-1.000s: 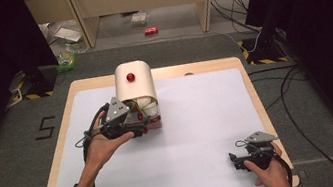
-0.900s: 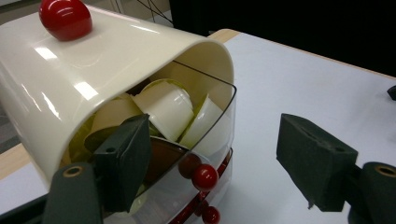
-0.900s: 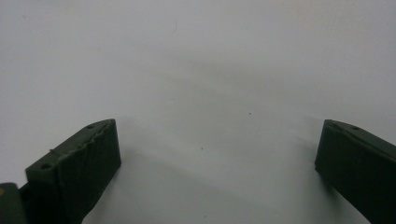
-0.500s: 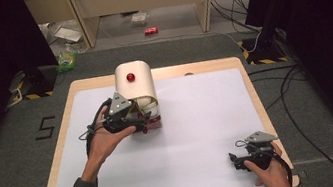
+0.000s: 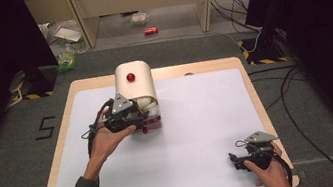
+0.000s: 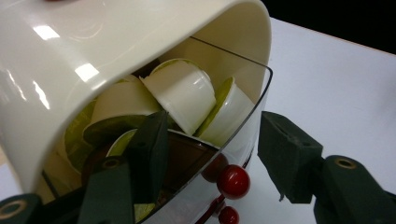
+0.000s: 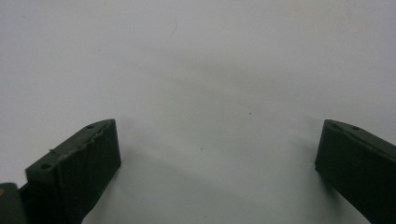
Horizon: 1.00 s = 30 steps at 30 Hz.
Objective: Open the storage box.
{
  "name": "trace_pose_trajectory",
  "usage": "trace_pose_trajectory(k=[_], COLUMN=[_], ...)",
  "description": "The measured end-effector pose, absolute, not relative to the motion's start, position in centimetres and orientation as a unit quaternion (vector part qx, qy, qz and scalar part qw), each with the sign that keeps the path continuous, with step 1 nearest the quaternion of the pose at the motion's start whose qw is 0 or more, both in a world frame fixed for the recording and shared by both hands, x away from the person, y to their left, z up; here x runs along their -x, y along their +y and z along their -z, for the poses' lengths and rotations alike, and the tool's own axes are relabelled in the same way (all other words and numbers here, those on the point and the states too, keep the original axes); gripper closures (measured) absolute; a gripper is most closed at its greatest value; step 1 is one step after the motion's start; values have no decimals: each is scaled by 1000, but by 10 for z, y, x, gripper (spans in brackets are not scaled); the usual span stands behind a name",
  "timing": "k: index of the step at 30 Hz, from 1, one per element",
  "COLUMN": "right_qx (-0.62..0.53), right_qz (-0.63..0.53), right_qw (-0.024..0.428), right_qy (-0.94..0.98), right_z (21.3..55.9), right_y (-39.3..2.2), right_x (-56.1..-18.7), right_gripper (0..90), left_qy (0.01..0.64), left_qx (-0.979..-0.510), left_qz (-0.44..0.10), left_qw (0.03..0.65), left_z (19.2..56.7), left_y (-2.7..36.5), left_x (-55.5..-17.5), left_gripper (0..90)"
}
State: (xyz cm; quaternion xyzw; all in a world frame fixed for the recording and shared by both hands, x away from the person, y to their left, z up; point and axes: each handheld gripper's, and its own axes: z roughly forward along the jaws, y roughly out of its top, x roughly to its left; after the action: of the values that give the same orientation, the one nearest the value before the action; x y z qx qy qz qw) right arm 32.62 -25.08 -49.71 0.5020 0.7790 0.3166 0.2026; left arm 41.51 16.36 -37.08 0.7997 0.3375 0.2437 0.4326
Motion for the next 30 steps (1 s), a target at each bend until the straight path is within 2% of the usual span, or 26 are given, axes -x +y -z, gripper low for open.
trace_pose_trajectory(k=[12,16,30], right_qx=[-502,-502,-502], right_qz=[-316,-317,-316], right_qw=[203,203,203], right_qy=[779,779,779], right_z=[497,497,497], right_y=[-251,-251,-251], right_x=[-326,-326,-326], right_gripper=[6,5,5], left_qy=[329,328,319], left_qx=[-808,-806,-811], left_qz=[-240,-240,-239], left_qw=[425,430,428], left_z=[368,363,359], left_y=[167,168,172], left_x=[-411,-406,-398], left_gripper=[563,654,689])
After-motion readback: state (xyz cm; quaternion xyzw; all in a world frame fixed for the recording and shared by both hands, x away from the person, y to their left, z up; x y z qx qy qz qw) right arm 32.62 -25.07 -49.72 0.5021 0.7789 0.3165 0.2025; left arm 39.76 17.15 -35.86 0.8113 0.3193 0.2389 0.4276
